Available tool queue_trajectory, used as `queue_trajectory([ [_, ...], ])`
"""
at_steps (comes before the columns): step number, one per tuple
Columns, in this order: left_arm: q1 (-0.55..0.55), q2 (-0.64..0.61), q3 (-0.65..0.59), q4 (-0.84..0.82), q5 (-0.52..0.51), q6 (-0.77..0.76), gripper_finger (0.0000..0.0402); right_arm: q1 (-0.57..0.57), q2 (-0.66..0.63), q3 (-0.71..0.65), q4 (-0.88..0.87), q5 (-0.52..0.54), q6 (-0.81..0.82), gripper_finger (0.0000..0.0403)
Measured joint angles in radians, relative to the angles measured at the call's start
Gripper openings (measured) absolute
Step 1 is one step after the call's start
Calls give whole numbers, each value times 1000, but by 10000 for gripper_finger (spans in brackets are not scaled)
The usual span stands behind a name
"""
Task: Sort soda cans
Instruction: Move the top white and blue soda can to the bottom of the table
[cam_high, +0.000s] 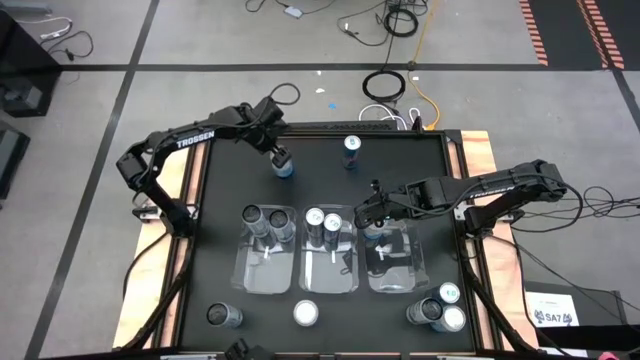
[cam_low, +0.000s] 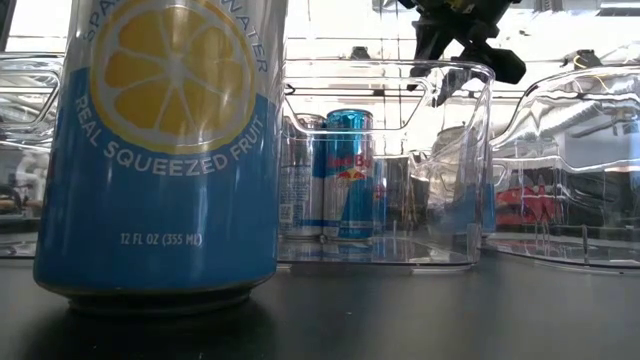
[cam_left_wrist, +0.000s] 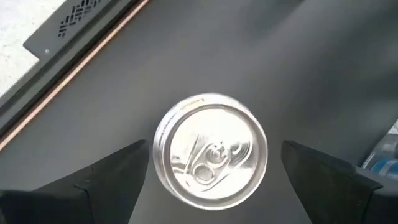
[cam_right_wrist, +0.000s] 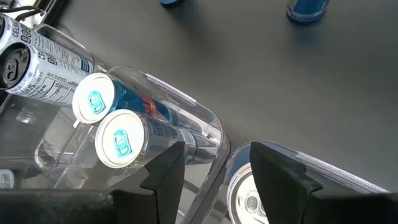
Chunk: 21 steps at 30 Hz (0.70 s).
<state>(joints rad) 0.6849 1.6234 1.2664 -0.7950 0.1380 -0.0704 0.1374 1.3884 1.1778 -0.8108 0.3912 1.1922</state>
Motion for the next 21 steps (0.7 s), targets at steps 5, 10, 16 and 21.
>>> queue_trajectory([
  [5, 0, -1, -58, 14, -1, 0, 373, 0, 0, 0, 2, 0, 0, 173],
  [10, 0, -1, -96, 70, -1, 0, 373, 0, 0, 0, 23, 0, -8, 173],
  [16, 0, -2, -97, 155, -1, 5, 373, 0, 0, 0, 23, 0, -10, 173],
  [21, 0, 13, -97, 135, 1, 0, 373, 0, 0, 0, 38, 0, -8, 173],
])
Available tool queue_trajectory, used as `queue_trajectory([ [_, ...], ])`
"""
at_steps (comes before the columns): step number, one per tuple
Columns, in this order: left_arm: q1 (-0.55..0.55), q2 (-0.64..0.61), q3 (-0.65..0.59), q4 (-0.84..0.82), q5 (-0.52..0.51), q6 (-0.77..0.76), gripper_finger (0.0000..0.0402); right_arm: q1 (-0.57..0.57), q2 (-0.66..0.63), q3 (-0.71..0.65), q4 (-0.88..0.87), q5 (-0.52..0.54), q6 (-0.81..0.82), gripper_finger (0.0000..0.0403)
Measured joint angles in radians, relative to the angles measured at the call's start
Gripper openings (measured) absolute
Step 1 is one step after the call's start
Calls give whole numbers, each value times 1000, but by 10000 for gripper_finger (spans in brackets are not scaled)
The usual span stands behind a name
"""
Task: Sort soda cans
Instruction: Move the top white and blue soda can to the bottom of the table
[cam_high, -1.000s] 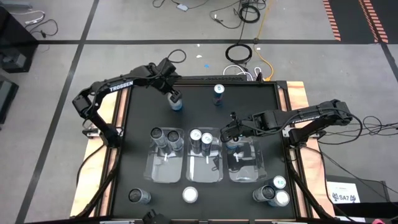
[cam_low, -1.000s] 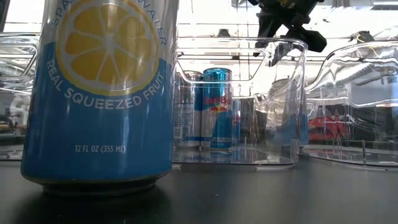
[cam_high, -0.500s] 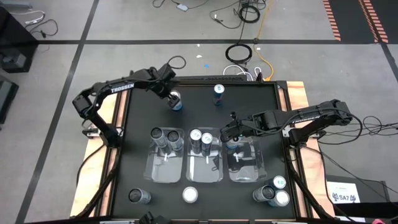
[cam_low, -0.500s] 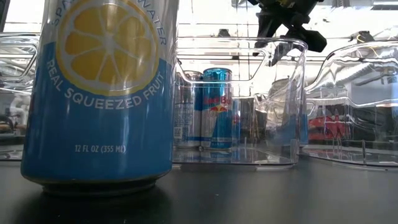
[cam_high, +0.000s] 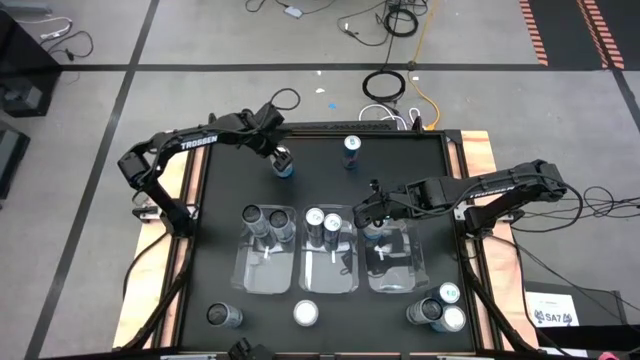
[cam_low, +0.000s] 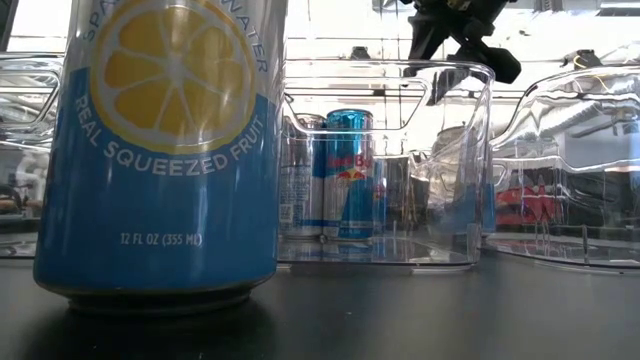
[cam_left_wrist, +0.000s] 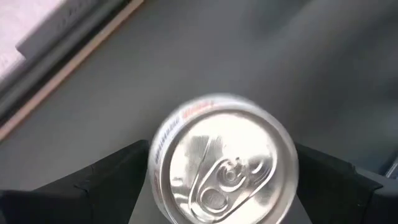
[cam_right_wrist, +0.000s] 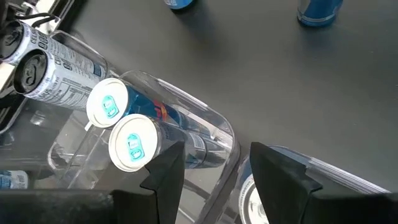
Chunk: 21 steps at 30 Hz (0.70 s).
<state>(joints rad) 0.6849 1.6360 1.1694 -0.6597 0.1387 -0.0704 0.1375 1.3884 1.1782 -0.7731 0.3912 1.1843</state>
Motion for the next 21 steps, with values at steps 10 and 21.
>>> queue_trajectory([
  [10, 0, 45, 0, -6, 7, -2, 373, 2, 0, 0, 15, -1, 0, 173],
  [21, 0, 45, 1, -8, 7, -11, 316, 2, 0, 0, 15, -2, -4, 173],
])
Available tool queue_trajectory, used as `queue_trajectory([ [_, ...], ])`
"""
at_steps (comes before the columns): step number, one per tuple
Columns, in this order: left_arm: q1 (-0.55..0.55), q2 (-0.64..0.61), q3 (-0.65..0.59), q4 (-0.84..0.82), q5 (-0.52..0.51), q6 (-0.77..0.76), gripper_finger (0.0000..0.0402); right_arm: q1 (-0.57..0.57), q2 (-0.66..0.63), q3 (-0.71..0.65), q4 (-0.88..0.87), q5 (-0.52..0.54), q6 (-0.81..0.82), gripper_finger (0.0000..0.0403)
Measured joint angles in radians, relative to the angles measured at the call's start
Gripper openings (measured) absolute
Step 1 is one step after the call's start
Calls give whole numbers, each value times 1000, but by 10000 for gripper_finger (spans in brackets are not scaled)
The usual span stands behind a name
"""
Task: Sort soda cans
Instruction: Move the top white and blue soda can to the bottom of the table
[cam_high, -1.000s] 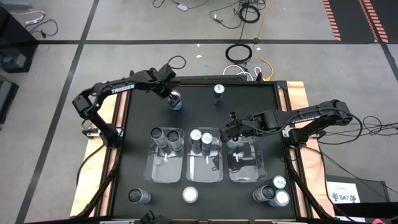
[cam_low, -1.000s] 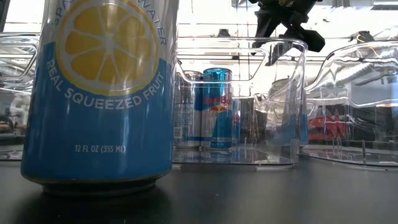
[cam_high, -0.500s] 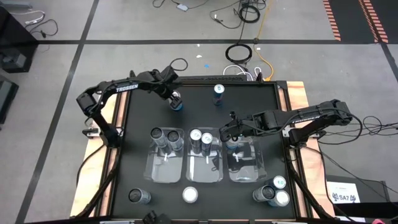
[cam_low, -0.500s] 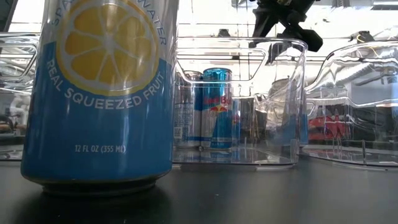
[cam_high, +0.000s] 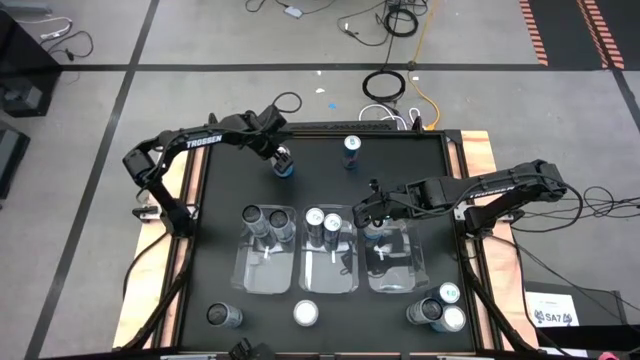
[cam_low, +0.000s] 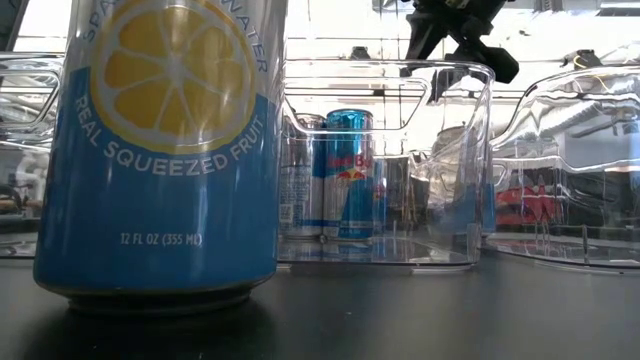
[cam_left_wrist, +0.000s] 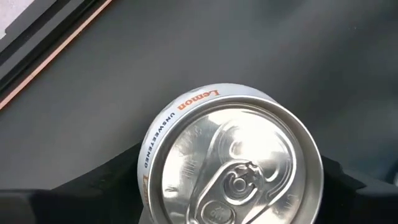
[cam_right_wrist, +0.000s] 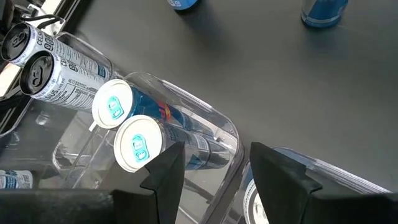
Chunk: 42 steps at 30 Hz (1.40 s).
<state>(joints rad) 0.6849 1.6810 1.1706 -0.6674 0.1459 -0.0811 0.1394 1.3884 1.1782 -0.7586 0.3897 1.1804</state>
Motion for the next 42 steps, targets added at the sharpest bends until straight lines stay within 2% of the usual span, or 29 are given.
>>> queue_trajectory([
  [5, 0, -18, 1, -21, 17, 11, 315, 0, 0, 0, 0, 0, -16, 173],
  [13, -21, -147, 70, 6, 201, -20, 315, 0, -5, 0, -20, -3, -44, 173],
  [18, -110, -262, 118, 41, 220, -94, 314, 0, -44, 0, -155, -3, 0, 173],
  [22, -233, -329, 144, 128, 214, -184, 314, 6, -89, 0, -254, -3, 25, 173],
  [27, -460, -343, 188, 242, 128, -254, 315, 6, -139, 0, -302, -3, -7, 173],
  [34, -794, -266, 210, 453, -56, -208, 316, 6, -177, 0, -349, -2, -72, 173],
  [42, -1023, -71, 348, 431, -213, -115, 317, 6, -191, 0, -440, -3, -104, 173],
])
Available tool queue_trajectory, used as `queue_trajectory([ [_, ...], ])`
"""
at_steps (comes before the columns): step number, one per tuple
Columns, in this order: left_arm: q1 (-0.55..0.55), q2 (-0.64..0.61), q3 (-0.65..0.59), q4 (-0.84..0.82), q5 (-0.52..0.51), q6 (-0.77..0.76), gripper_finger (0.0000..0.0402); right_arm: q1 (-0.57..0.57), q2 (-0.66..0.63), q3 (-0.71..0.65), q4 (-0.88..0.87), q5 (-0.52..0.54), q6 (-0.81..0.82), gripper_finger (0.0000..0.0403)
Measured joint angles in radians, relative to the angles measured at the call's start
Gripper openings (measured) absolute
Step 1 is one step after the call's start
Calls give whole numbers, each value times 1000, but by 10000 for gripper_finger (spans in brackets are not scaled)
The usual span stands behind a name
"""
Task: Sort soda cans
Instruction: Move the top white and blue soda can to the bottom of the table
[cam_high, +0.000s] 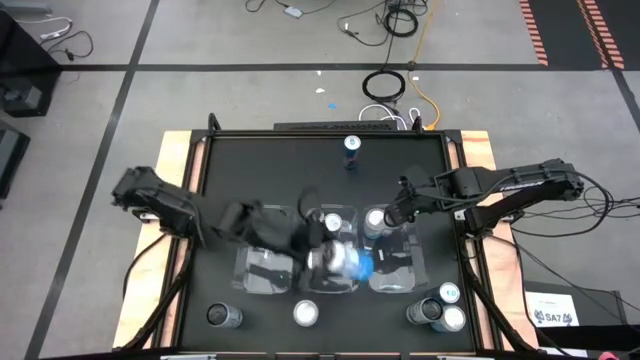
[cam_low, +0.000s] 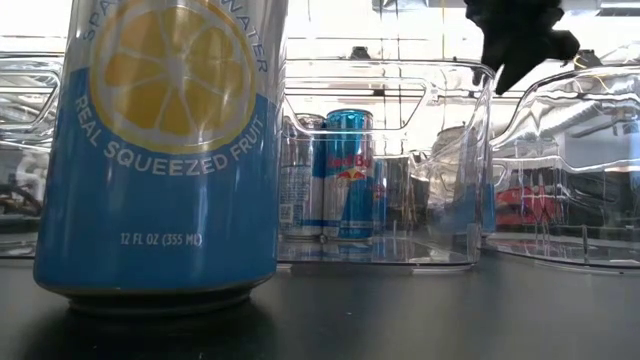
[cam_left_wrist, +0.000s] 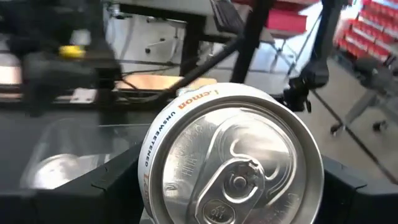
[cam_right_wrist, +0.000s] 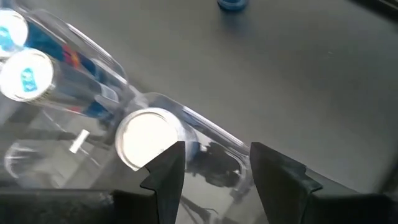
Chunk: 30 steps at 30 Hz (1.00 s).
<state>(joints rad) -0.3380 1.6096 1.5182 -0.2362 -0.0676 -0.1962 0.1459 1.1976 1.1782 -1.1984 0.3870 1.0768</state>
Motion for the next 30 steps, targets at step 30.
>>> queue_trajectory([
  [30, -171, 561, 428, -469, -49, -294, 318, 6, 0, 0, -161, 0, 62, 173],
])
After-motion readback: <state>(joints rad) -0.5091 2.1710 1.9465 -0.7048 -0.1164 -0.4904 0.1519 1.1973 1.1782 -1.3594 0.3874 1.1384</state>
